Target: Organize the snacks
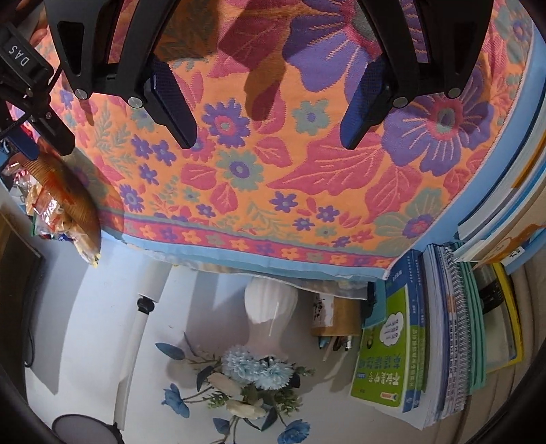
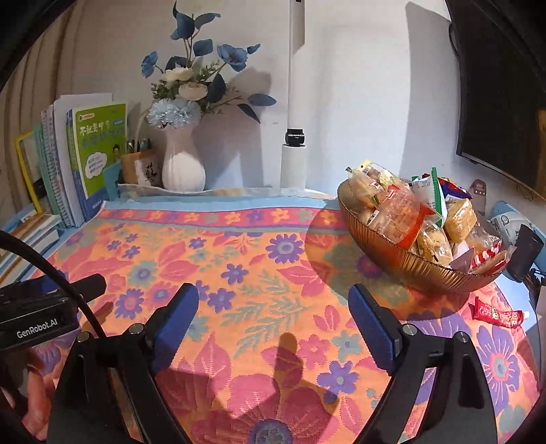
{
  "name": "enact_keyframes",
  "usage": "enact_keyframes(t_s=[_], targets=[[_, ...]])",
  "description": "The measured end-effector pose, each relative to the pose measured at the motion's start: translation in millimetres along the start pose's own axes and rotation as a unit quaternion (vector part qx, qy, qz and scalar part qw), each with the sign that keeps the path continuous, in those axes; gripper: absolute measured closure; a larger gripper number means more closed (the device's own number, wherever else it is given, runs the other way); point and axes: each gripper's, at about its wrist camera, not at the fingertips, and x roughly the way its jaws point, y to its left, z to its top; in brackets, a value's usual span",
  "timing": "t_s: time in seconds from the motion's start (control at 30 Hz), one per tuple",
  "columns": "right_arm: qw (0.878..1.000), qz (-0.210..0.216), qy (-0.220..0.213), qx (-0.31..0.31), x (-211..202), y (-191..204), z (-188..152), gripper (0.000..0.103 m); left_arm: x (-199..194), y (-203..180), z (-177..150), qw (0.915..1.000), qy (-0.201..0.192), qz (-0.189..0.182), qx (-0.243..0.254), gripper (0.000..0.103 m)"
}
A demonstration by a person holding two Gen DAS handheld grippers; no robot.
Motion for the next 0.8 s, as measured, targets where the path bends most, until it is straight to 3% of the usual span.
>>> enact_keyframes(t_s=[0.8], targets=[[1.000,-0.003,0.018,0.008,6.8,-5.1,-0.4,0.004,3.2,-5.8,-1.1,0.9996,0.008,0.024,0.017,0.018]])
